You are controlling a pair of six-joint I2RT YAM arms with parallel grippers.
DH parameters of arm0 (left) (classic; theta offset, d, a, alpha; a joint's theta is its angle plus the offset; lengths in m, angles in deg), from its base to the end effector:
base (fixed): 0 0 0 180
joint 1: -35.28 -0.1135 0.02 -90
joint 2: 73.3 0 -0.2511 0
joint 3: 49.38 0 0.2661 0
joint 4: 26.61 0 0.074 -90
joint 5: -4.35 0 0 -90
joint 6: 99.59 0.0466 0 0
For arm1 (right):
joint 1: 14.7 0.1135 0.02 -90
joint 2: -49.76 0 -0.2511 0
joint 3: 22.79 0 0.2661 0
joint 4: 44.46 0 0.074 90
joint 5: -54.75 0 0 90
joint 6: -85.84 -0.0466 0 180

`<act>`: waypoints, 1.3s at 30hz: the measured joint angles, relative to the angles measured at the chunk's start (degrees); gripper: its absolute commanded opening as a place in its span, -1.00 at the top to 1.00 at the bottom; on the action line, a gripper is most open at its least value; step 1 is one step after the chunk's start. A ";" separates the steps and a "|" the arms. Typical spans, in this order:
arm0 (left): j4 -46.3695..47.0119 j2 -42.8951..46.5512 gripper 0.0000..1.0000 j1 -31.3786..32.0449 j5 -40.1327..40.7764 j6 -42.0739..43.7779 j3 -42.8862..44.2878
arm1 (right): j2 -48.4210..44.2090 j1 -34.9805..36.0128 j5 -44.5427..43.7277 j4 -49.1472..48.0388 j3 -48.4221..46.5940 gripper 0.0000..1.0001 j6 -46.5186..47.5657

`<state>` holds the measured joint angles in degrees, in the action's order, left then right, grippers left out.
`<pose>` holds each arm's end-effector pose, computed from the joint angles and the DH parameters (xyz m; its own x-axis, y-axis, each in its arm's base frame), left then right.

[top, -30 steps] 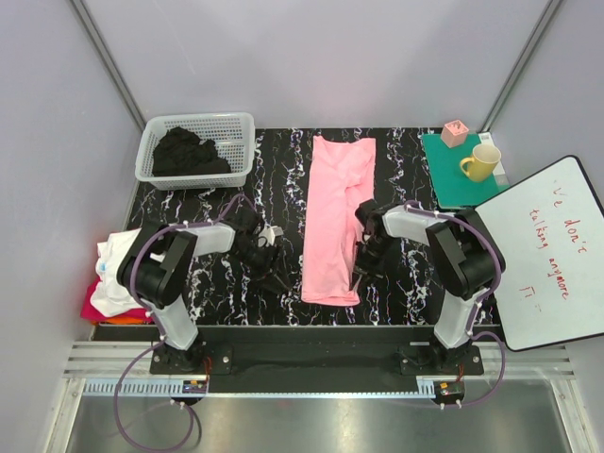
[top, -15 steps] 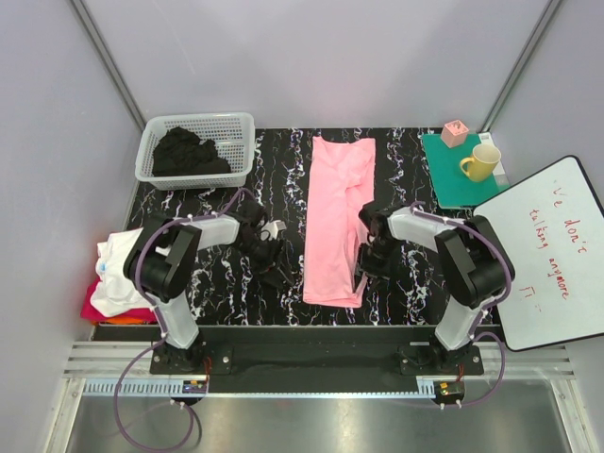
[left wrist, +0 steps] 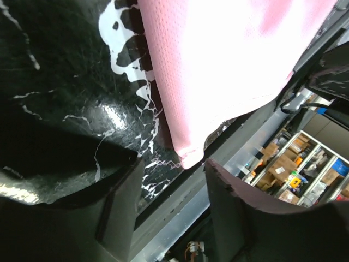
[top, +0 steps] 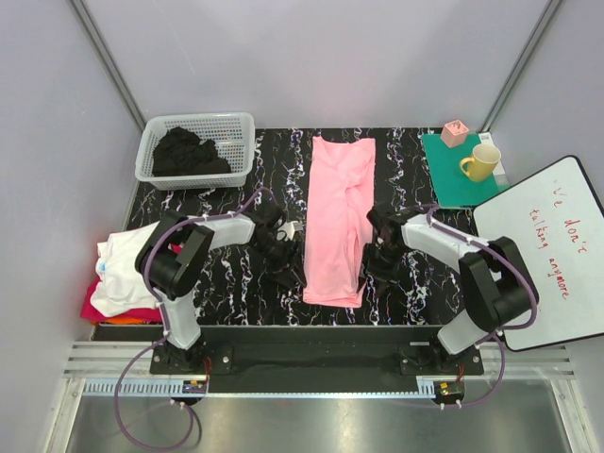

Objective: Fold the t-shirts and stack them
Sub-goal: Grab the bottom of the folded rectangular tshirt with both arms

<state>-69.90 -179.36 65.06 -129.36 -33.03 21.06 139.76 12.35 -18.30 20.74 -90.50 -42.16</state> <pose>0.2674 -0.1901 0.0941 -0.9701 0.2239 0.0933 0.0964 0.7089 -0.6987 0.2355 0.1355 0.1452 -0.9760 0.1629 0.1448 0.1960 0.9465 0.2565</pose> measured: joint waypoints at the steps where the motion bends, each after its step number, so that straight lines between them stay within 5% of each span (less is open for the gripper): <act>1: 0.04 -0.11 0.07 0.24 0.07 -0.15 0.00 | 0.70 0.00 -0.07 0.09 0.85 -0.10 0.02; 17: 0.33 -2.82 0.24 1.97 0.68 -2.16 2.64 | 6.29 0.00 -0.81 -2.47 3.61 0.00 0.04; 22: 0.39 -3.58 0.57 2.45 1.44 -2.58 3.37 | 6.29 0.00 -0.81 -2.29 2.95 0.01 0.07; 23: 0.42 -3.82 0.83 2.54 1.53 -2.56 3.48 | 6.29 0.00 -0.79 -2.12 2.67 0.01 0.11; 25: 0.46 -4.44 1.00 2.71 1.90 -2.84 3.78 | 6.27 0.00 -0.81 -1.86 2.10 0.01 0.22; 39: 0.07 -5.49 1.00 3.41 2.01 -3.61 5.05 | 6.25 0.00 0.28 -0.39 0.57 -0.01 1.33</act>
<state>-69.84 -184.85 68.47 -127.35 -36.64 26.11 146.01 12.35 -18.02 20.34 -89.93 -40.83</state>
